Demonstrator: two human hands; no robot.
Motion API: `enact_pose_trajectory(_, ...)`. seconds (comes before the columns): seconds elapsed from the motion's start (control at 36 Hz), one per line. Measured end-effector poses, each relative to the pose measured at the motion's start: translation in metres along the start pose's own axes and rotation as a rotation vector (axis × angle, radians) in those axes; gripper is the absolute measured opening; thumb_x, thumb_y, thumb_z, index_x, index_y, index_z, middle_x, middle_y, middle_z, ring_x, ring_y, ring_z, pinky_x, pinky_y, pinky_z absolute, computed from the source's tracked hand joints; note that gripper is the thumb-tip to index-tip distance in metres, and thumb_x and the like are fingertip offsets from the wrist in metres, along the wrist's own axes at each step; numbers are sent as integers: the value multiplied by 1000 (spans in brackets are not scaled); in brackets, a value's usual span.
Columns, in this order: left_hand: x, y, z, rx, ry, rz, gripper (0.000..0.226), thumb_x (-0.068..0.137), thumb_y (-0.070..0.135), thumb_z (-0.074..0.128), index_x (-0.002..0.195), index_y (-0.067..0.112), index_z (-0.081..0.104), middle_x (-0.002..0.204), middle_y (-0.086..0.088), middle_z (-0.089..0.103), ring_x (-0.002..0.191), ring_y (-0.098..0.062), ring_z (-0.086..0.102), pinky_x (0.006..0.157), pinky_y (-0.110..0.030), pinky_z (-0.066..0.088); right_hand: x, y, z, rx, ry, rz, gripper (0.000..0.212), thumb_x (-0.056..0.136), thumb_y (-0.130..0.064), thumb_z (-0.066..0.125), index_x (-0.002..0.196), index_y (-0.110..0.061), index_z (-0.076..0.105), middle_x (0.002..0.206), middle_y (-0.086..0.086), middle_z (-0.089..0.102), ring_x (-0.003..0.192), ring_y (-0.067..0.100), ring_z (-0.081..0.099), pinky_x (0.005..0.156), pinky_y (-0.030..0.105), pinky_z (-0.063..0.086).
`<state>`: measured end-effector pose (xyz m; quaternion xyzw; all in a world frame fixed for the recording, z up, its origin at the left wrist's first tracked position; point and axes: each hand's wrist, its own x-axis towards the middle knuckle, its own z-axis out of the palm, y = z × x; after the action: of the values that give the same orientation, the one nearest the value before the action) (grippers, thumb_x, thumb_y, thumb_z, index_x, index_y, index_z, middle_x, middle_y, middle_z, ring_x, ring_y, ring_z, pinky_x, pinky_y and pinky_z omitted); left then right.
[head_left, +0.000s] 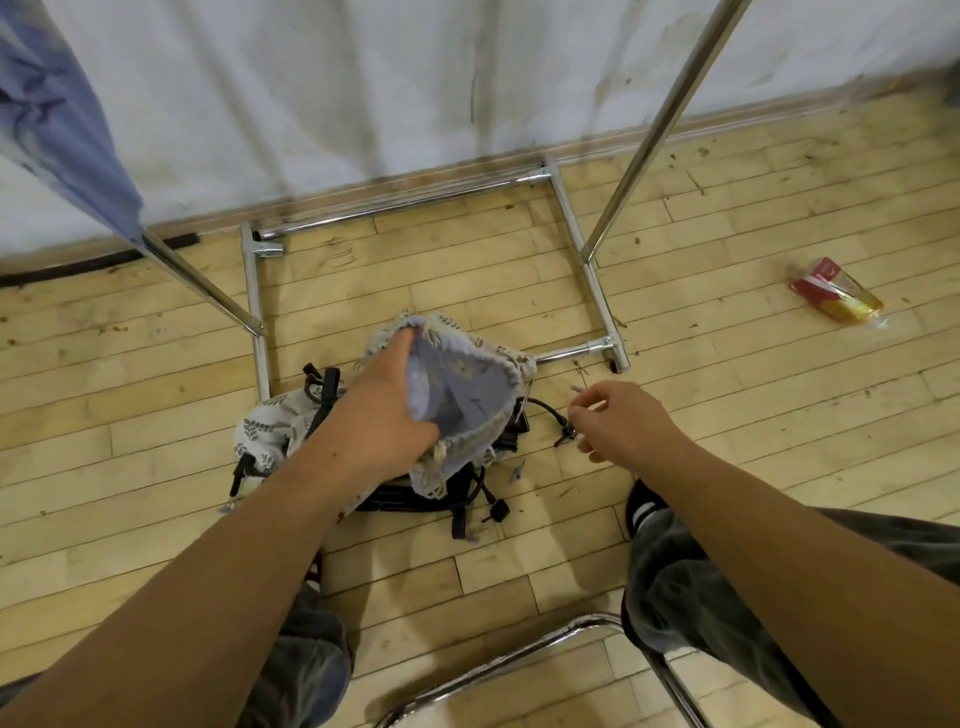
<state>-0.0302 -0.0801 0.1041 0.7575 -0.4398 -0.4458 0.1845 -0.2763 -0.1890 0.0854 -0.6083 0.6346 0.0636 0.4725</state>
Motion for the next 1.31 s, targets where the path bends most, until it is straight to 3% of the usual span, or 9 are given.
enact_pose_trajectory(0.08,2,-7,0,21,1,7,92,82,16,75,154,40,23,136,-3,59,104,-27,67,69,-25,50,16,18,16,-29,-10,37,7,99,-25,63,101,-21,68,91,2,73,83,18,74,79,40,65)
enact_pose_trajectory(0.22,-5,-9,5,44,-14,-10,101,82,21,73,156,49,11,161,2,37,128,-22,57,89,-38,56,41,48,49,-100,-39,71,14,99,-29,62,105,-17,69,99,3,71,93,21,71,87,43,63)
enact_pose_trajectory(0.33,-16,-9,13,70,-17,-45,103,89,16,70,158,49,2,153,-8,47,62,-8,66,48,-18,45,57,67,71,-144,-59,143,15,99,-32,63,103,-19,68,99,4,71,95,22,70,89,43,61)
enact_pose_trajectory(0.42,-20,-10,13,49,13,-82,103,91,15,70,160,47,1,142,-11,56,50,-15,60,41,-16,42,71,78,86,-172,-73,178,14,100,-31,61,105,-20,68,103,4,71,96,22,70,90,39,60)
enact_pose_trajectory(0.58,-26,-13,5,-7,32,-168,102,91,18,74,161,45,5,104,8,67,53,-13,63,41,-19,44,93,91,115,-235,-78,203,18,103,-29,54,106,-18,68,100,6,74,93,24,69,78,31,56)
enact_pose_trajectory(0.72,-31,-9,3,-40,0,-227,104,91,21,74,153,62,1,103,7,71,74,-27,73,58,-40,61,112,106,135,-248,-116,199,23,101,-16,52,116,-23,68,119,9,68,98,26,66,73,30,50)
enact_pose_trajectory(0.92,-25,-9,6,-56,-18,-238,104,90,26,76,151,65,2,135,16,61,75,-17,74,58,-33,59,133,121,156,-350,-153,105,36,100,-11,54,134,-21,61,135,12,60,110,30,61,75,27,42)
enact_pose_trajectory(1.08,-23,-14,5,-109,-39,-256,99,90,35,74,148,70,2,153,20,44,118,-9,63,72,-18,51,147,128,172,-380,-152,55,28,100,-17,56,127,-20,62,115,14,68,84,23,51,70,28,40)
enact_pose_trajectory(1.31,-17,-12,8,-92,-64,-350,99,89,41,73,147,71,-1,157,21,41,130,-15,59,91,-32,54,158,132,188,-491,-200,-16,30,96,-14,57,127,-12,60,113,12,73,102,36,66,76,32,47)
